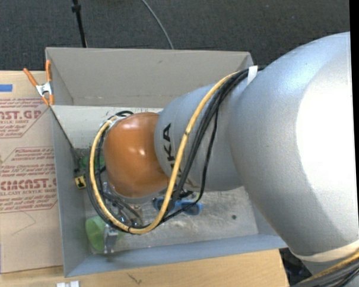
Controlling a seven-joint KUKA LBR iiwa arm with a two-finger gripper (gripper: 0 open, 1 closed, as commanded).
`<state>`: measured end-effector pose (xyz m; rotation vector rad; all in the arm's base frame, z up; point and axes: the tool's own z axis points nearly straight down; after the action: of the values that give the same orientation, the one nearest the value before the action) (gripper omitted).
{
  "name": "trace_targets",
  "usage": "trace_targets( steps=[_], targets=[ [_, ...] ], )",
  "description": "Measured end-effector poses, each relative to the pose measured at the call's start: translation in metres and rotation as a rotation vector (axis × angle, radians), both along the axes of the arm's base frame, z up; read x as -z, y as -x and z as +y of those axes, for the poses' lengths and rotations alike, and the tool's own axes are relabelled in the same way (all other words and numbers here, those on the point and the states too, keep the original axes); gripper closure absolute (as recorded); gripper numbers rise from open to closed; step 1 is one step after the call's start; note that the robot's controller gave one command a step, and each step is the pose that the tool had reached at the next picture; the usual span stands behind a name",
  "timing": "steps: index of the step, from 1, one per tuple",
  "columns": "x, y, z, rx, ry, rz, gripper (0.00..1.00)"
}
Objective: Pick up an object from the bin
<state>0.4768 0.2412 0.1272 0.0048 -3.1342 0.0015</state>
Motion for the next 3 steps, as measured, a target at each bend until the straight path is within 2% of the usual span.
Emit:
trace_targets(
  steps=[1, 3],
  targets=[
    [0.0496, -0.005, 0.0042, 0.162, -0.007, -0.012, 0.0],
    [0.0472, -0.0057, 0.0062, 0.16, -0.001, -0.007, 0.0]
  ],
)
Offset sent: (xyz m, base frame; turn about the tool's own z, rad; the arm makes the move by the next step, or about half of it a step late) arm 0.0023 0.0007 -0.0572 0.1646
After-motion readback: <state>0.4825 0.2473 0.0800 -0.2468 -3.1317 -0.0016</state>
